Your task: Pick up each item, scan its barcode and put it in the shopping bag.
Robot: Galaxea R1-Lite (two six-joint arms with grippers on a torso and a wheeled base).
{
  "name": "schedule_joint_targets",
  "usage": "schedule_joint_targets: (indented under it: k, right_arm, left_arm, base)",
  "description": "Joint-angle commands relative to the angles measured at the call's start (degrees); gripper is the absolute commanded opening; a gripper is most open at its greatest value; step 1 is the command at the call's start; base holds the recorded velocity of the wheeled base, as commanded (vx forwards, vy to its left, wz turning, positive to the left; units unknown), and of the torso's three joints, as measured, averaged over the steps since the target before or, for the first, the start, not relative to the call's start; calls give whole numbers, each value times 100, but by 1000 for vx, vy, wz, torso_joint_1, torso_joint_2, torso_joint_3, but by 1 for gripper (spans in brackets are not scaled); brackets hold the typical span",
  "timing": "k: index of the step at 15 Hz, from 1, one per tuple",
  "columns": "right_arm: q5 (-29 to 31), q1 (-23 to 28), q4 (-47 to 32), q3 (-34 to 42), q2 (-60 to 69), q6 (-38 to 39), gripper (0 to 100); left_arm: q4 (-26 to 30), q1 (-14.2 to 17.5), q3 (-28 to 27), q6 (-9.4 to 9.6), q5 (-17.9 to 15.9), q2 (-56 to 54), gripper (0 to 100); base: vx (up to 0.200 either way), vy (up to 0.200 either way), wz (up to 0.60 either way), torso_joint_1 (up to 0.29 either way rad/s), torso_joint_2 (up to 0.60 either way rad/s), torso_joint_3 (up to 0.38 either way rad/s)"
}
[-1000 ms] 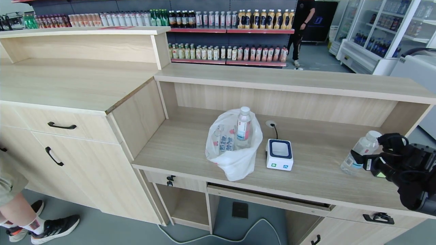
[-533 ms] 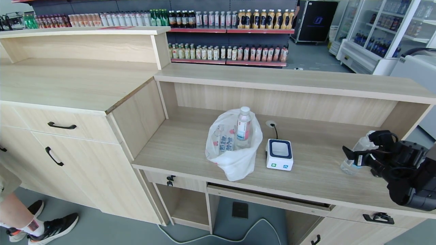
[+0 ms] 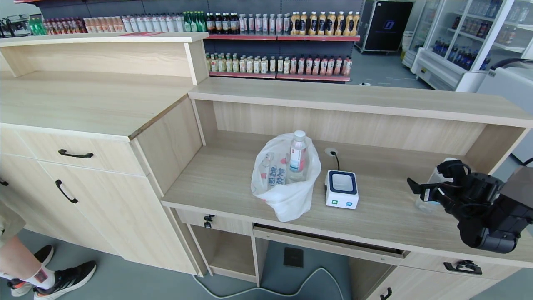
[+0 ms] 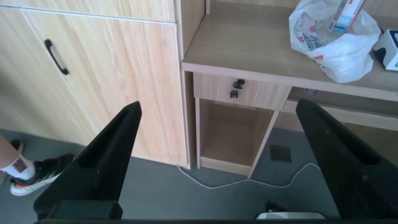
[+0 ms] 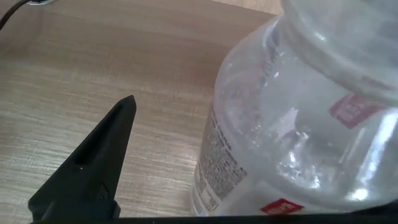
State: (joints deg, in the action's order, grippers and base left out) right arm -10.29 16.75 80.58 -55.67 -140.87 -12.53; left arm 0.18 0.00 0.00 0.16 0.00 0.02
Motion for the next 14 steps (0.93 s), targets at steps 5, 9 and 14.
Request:
schedule_joint_targets:
  k: [5, 9, 14]
  right_arm:
    - [1, -75, -157, -321, -160, 23, 0]
    - [-8, -75, -165, -321, -81, 40, 0]
    - [-26, -348, -288, 857, 957, 471, 0]
  left_arm:
    - [-1, 0, 0, 2, 0, -2, 100]
    - [-1, 0, 0, 2, 0, -2, 100]
    - [-1, 0, 0, -7, 0, -2, 100]
  base:
    - [0, 0, 0, 0, 0, 0]
    - [0, 0, 0, 0, 0, 0]
    - [0, 0, 0, 0, 0, 0]
